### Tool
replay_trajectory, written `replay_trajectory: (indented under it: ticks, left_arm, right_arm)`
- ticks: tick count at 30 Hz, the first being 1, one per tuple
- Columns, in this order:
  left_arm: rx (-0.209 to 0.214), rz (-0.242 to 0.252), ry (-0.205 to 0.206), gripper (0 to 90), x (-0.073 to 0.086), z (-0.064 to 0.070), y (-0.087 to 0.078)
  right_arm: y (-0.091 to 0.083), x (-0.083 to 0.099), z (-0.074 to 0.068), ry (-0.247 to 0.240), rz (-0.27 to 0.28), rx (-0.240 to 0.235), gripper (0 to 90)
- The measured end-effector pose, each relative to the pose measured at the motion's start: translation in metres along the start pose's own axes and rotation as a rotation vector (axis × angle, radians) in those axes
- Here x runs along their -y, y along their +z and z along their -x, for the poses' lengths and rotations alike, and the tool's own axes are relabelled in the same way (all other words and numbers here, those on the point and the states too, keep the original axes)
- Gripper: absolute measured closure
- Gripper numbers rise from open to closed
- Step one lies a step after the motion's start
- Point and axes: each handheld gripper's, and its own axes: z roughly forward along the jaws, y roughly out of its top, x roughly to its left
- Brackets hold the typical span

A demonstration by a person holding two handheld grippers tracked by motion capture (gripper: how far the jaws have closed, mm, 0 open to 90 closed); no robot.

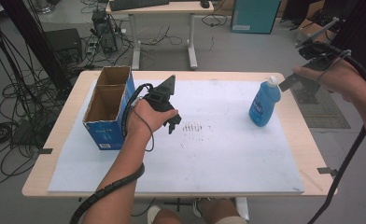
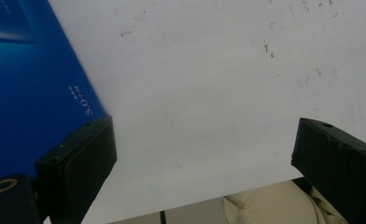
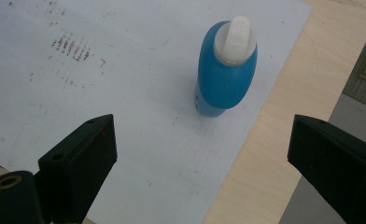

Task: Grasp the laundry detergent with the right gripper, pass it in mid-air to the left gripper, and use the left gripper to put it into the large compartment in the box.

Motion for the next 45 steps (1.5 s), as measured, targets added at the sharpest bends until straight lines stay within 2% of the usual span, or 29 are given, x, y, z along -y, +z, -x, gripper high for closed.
replay_trajectory:
  ticks: [7, 12, 18, 19, 22, 25, 27, 31, 33, 35, 40, 45]
  left_arm:
    - [-0.007, 0.001, 0.005, 6.9, 0.002, 0.003, -0.001]
    - [-0.011, 0.005, 0.013, 6.9, 0.004, 0.006, -0.003]
    - [-0.018, 0.014, 0.021, 6.9, 0.007, 0.007, -0.005]
    - [-0.017, 0.017, 0.019, 6.9, 0.007, 0.006, -0.004]
    - [-0.014, 0.020, 0.018, 6.9, 0.008, 0.004, -0.004]
    - [-0.009, 0.021, 0.019, 6.9, 0.009, 0.003, -0.002]
    - [-0.010, 0.019, 0.021, 6.9, 0.009, 0.003, 0.000]
    - [-0.010, 0.014, 0.026, 6.8, 0.010, 0.002, 0.003]
    - [-0.012, 0.014, 0.027, 6.8, 0.010, 0.002, 0.003]
    - [-0.011, 0.015, 0.033, 6.8, 0.010, 0.002, 0.003]
    - [-0.017, 0.008, 0.039, 6.8, 0.011, 0.001, 0.007]
    - [-0.019, 0.002, 0.035, 6.8, 0.012, -0.002, 0.010]
  right_arm:
    - [0.003, 0.007, 0.001, 0.009, -0.004, 0.005, 7.7]
    - [0.011, 0.016, 0.004, 0.025, 0.004, 0.006, 6.3]
    - [0.037, 0.035, 0.010, 0.054, 0.004, 0.005, 5.4]
    - [0.037, 0.035, 0.010, 0.054, 0.004, 0.005, 5.4]
    - [0.055, 0.047, 0.014, 0.064, 0.023, 0.007, 5.1]
    - [0.069, 0.056, 0.015, 0.061, 0.033, 0.034, 4.3]
    - [0.072, 0.058, 0.015, 0.059, 0.042, 0.043, 4.2]
    - [0.095, 0.069, 0.015, 0.076, 0.101, 0.048, 4.2]
    - [0.099, 0.070, 0.015, 0.068, 0.107, 0.053, 4.2]
    - [0.114, 0.074, 0.014, 0.076, 0.155, 0.053, 4.1]
    - [0.140, 0.079, 0.011, 0.090, 0.219, 0.052, 3.6]
    - [0.166, 0.083, 0.008, 0.108, 0.303, 0.077, 3.0]
